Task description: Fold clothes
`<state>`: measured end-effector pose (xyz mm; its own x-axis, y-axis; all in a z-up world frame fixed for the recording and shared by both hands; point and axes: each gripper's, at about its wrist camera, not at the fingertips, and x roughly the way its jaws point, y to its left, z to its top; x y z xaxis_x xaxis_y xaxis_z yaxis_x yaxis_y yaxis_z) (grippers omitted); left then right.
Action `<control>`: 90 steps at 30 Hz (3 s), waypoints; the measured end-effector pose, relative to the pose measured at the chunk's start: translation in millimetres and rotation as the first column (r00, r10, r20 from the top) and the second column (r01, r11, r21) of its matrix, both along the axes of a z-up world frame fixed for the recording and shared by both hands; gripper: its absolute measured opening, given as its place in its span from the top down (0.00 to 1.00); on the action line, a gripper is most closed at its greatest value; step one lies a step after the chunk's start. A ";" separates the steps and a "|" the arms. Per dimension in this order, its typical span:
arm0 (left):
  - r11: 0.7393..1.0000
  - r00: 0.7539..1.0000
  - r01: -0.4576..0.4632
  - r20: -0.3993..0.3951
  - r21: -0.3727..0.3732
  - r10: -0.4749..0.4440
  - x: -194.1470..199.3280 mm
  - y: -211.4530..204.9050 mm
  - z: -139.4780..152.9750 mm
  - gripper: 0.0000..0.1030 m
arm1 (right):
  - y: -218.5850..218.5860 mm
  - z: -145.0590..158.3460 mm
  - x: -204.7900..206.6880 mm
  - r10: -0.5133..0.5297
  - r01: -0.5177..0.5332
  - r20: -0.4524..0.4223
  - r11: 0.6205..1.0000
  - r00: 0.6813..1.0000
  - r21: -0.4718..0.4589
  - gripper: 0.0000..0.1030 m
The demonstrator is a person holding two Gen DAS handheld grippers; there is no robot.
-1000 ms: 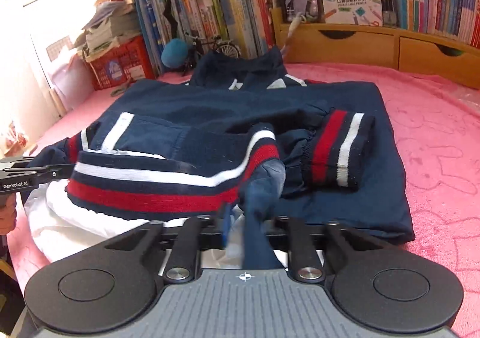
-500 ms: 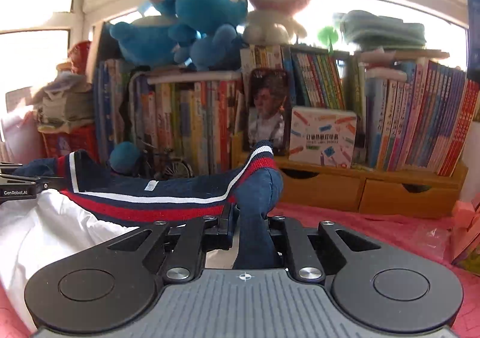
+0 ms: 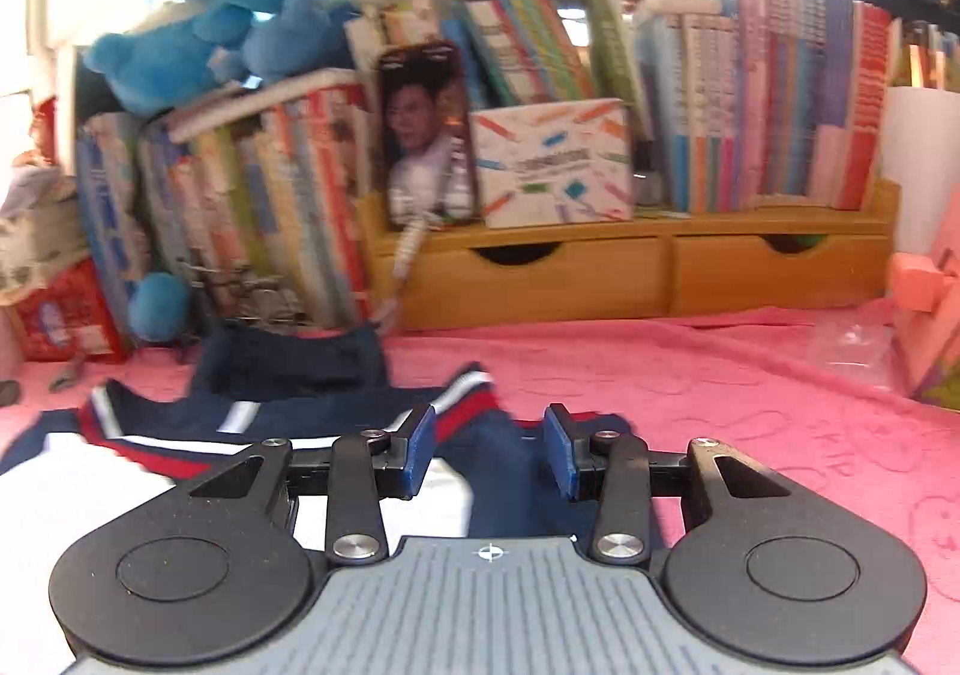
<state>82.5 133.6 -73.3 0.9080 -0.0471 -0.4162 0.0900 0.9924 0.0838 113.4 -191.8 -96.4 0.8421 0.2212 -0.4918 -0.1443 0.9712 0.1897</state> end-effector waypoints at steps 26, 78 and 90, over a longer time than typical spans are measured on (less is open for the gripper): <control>0.985 0.992 -0.047 -0.107 0.165 0.065 -36.8 -15.6 -58.0 0.54 | 151.0 -15.5 63.2 0.151 -0.161 -0.098 0.981 0.984 -0.107 0.55; 0.801 0.902 0.423 -0.117 0.423 -0.415 -80.2 -103.9 -39.2 0.69 | 162.4 -44.3 -165.0 0.438 -0.244 0.068 0.616 0.897 -0.749 0.45; 0.587 0.968 0.245 -0.163 0.772 -0.190 -62.8 -68.8 -101.2 0.74 | 91.4 -69.0 -138.9 0.315 -0.147 -0.005 0.429 0.949 -0.892 0.72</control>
<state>19.7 64.8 -174.5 0.8889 0.1279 -0.4400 0.3256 0.4992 0.8030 -25.5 -100.4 -165.4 0.9040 -0.0564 -0.4238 -0.3323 0.5313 -0.7793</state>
